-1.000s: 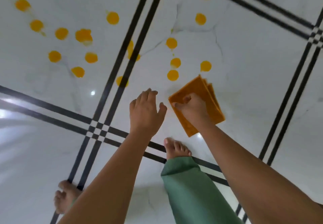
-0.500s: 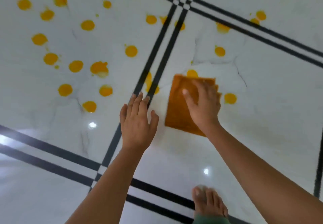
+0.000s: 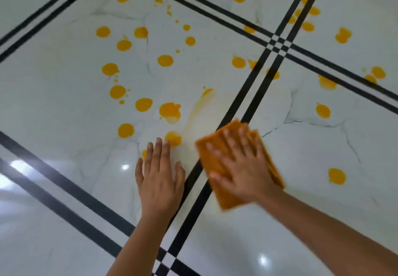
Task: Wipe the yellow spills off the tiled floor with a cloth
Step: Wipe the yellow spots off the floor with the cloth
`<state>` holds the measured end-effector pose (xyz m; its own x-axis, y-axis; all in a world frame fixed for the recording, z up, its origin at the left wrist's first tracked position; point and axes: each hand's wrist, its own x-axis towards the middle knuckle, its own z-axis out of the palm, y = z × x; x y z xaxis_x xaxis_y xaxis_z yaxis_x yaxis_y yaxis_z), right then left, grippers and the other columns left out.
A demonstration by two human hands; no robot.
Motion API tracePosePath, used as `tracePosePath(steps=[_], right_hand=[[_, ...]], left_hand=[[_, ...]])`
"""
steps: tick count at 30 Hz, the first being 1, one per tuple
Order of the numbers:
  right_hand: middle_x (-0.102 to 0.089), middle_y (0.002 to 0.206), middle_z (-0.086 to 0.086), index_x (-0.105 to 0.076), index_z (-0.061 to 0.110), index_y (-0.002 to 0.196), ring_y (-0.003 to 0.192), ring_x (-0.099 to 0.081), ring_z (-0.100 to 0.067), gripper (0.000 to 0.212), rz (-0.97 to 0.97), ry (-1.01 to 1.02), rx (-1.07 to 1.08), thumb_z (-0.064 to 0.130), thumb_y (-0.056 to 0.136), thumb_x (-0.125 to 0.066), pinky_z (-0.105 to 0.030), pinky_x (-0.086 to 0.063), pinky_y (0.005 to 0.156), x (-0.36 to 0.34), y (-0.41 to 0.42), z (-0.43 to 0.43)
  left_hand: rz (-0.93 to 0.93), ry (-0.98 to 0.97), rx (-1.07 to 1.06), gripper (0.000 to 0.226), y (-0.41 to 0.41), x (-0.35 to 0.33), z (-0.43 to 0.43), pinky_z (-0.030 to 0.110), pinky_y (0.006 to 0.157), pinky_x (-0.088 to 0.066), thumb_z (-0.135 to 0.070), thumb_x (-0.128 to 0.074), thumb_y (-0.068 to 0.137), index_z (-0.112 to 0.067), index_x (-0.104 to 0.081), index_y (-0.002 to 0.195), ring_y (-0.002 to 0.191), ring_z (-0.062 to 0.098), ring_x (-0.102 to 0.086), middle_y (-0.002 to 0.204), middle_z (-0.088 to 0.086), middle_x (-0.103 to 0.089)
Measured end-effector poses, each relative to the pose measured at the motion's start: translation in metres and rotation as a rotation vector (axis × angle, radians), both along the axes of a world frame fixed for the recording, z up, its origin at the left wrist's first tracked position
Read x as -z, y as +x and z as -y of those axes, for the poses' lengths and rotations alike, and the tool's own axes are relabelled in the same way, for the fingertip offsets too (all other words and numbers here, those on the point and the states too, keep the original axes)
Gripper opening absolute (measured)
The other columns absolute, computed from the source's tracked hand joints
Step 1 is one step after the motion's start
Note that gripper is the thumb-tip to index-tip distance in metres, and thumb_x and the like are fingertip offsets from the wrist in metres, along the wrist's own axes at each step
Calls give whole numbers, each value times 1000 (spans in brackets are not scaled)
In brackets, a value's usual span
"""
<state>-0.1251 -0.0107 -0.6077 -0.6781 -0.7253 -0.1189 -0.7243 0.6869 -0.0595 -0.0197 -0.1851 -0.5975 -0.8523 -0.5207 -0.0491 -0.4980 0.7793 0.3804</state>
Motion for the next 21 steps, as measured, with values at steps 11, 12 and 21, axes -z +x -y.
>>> tracePosePath(steps=[11, 12, 21], right_hand=[[-19, 155, -3, -7, 43, 144, 141, -17, -36, 61, -21, -8, -176, 62, 87, -18, -64, -18, 107, 2, -29, 49], [-14, 156, -1, -2, 44, 143, 142, -12, -36, 60, -31, -6, -72, 62, 87, -14, -64, -15, 108, 0, -54, 62], [-31, 151, -1, -24, 42, 142, 138, -27, -34, 59, -13, -47, -434, 61, 85, -26, -60, -18, 106, 3, -41, 127]], left_hand=[[61, 15, -110, 68, 10, 9, 39, 32, 113, 5, -47, -13, 87, -19, -16, 148, 144, 13, -4, 156, -1, -12], [67, 8, -125, 68, 10, 10, 45, 34, 113, 3, -48, -13, 87, -18, -16, 148, 144, 14, -5, 156, -1, -13], [127, -25, -219, 72, 8, 15, 102, 36, 114, 6, -53, -5, 84, -21, -6, 149, 144, 13, 5, 157, -3, -1]])
